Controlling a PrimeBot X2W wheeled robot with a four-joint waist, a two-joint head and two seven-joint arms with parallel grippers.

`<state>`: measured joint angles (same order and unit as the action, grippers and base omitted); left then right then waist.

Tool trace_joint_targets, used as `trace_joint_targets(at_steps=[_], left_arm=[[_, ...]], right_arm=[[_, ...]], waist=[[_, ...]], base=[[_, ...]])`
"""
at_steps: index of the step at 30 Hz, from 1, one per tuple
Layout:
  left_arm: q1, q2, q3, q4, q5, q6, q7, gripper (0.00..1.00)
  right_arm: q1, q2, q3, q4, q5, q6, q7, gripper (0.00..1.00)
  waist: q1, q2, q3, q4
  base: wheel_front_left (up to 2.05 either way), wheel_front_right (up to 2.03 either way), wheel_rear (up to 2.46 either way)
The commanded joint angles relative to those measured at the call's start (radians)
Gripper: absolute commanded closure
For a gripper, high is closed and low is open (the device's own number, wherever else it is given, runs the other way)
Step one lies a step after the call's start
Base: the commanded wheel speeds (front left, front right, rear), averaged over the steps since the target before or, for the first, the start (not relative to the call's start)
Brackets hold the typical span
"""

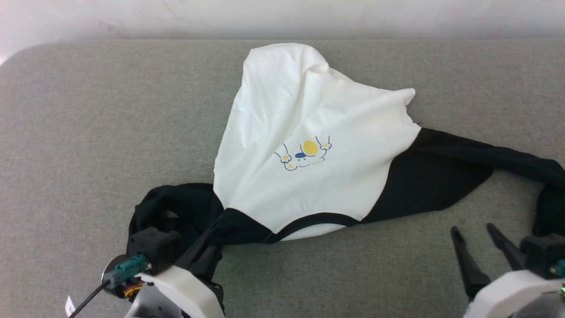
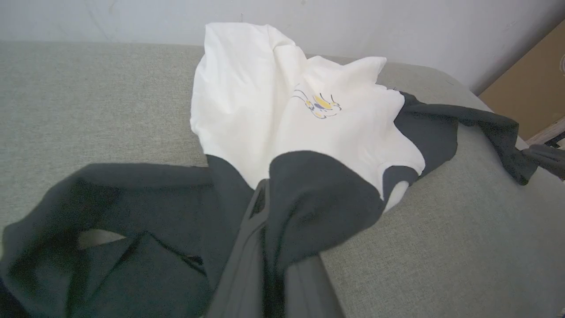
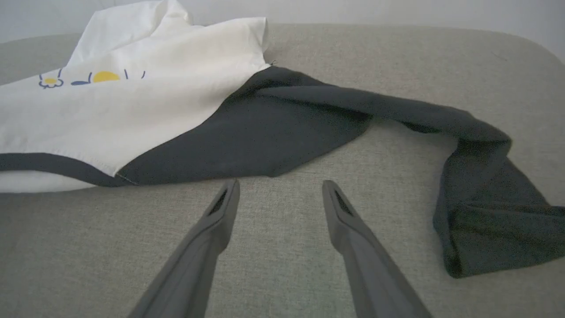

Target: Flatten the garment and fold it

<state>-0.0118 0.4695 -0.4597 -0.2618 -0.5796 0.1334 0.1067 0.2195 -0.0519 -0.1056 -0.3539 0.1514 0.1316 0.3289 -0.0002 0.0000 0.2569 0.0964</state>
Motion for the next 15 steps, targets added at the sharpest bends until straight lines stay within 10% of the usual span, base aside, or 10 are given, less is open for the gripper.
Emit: trace_joint_targets(at_steps=[1, 15], left_arm=[[-0.025, -0.009, -0.006, -0.004, 0.002, -0.001, 0.002, 1.0], [-0.13, -0.059, -0.056, 0.038, 0.011, -0.044, -0.001, 1.0]], right_arm=[[-0.018, 0.002, 0.021, -0.008, -0.01, -0.001, 0.049, 0.0], [-0.205, -0.036, 0.031, 0.045, -0.079, -0.001, 0.376, 0.0]], waist=[[0.0002, 0.0, 0.006, 0.016], [0.0002, 0.0, 0.116, 0.067]], base=[[0.0, 0.0, 0.0], [0.0, 0.0, 0.0]])
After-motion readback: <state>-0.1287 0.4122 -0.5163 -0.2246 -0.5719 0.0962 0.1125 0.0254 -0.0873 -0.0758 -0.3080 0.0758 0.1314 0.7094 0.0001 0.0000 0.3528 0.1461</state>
